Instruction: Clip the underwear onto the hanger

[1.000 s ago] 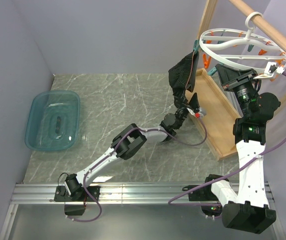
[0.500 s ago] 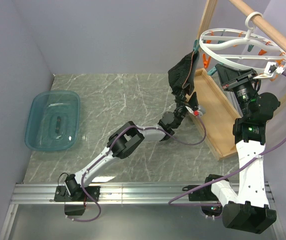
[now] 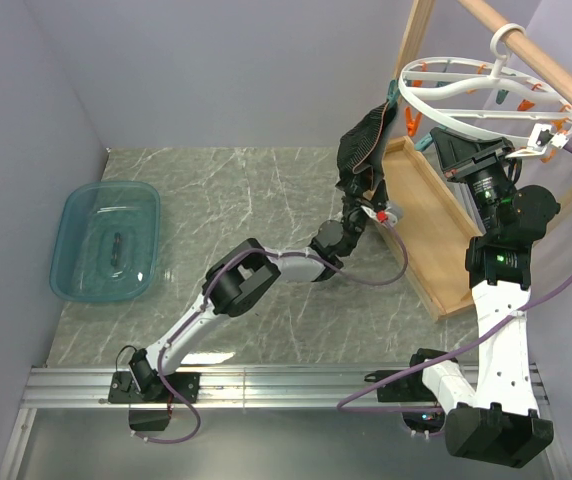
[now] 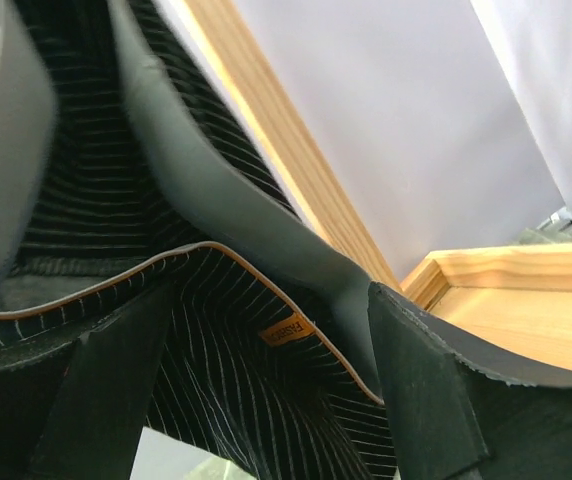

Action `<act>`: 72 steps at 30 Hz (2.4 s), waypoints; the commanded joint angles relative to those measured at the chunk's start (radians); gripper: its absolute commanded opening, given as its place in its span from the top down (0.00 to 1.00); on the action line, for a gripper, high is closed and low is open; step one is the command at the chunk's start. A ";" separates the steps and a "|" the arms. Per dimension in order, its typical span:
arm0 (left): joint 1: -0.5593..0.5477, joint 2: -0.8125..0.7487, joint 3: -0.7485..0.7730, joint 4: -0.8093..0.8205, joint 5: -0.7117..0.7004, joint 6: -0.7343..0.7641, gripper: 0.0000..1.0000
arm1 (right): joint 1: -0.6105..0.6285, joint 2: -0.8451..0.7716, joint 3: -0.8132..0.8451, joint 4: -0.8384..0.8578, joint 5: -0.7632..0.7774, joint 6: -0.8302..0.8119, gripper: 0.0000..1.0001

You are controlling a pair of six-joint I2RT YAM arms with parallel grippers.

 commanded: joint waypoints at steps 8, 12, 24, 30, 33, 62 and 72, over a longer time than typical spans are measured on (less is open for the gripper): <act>0.005 -0.194 -0.038 0.507 -0.148 -0.187 0.30 | 0.028 -0.031 -0.008 0.021 -0.080 -0.007 1.00; 0.007 -0.265 -0.110 0.406 -0.211 -0.283 0.46 | 0.028 -0.031 -0.009 0.022 -0.079 -0.007 1.00; 0.007 -0.527 -0.404 0.118 -0.089 -0.562 1.00 | 0.028 -0.023 -0.013 0.033 -0.077 -0.018 1.00; 0.010 -0.655 -0.543 0.035 0.157 -0.670 1.00 | 0.029 -0.019 -0.008 0.025 -0.077 -0.033 1.00; 0.019 -0.681 -0.540 0.001 0.252 -0.705 1.00 | 0.029 -0.017 -0.013 0.017 -0.082 -0.045 1.00; -0.070 -0.449 0.390 -1.143 -0.203 -1.305 1.00 | 0.069 -0.006 -0.097 0.060 -0.109 -0.209 1.00; -0.079 -0.428 0.461 -1.182 -0.223 -1.344 1.00 | 0.125 -0.014 -0.092 0.027 -0.079 -0.372 1.00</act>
